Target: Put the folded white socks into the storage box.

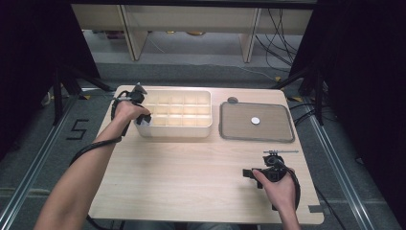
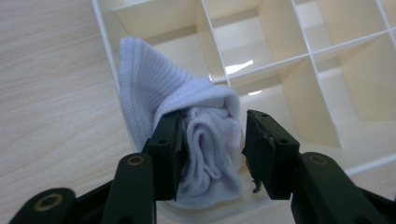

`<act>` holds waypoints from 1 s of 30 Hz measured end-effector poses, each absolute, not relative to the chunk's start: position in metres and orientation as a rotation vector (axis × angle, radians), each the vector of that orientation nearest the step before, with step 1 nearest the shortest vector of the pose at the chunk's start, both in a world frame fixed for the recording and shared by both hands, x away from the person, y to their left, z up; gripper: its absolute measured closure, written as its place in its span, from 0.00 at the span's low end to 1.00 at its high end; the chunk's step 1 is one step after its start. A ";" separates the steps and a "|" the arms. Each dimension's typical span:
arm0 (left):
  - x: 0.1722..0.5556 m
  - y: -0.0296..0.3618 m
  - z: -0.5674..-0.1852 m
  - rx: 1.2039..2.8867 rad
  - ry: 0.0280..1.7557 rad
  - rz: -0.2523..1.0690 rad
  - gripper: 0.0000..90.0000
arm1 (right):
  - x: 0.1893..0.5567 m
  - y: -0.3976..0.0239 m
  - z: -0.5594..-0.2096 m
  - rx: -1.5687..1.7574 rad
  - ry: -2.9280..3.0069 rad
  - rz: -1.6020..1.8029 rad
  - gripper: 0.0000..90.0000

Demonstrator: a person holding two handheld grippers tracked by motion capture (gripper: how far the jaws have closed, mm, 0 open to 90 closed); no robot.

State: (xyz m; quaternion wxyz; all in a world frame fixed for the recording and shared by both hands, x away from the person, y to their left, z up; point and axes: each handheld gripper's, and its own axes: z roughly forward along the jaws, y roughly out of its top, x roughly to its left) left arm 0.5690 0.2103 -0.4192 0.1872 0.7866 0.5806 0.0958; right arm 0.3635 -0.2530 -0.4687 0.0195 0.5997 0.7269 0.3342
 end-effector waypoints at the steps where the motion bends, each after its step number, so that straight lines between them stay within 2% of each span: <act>1: 0.568 0.212 -0.416 2.207 1.628 0.272 0.59 | 0.364 -0.253 -0.469 1.864 2.249 1.027 0.58; 11: 0.552 0.228 -0.392 2.139 1.567 0.357 0.51 | 0.364 -0.254 -0.471 1.866 2.246 1.014 0.58; 16: 0.539 0.236 -0.387 2.092 1.528 0.369 0.46 | 0.362 -0.252 -0.468 1.978 2.246 1.047 0.58; 22: 0.521 0.241 -0.383 2.036 1.465 0.384 0.41 | 0.364 -0.254 -0.472 1.908 2.265 1.045 0.57; 30: 0.493 0.247 -0.384 1.966 1.395 0.440 0.40 | 0.362 -0.252 -0.469 1.966 2.247 1.053 0.57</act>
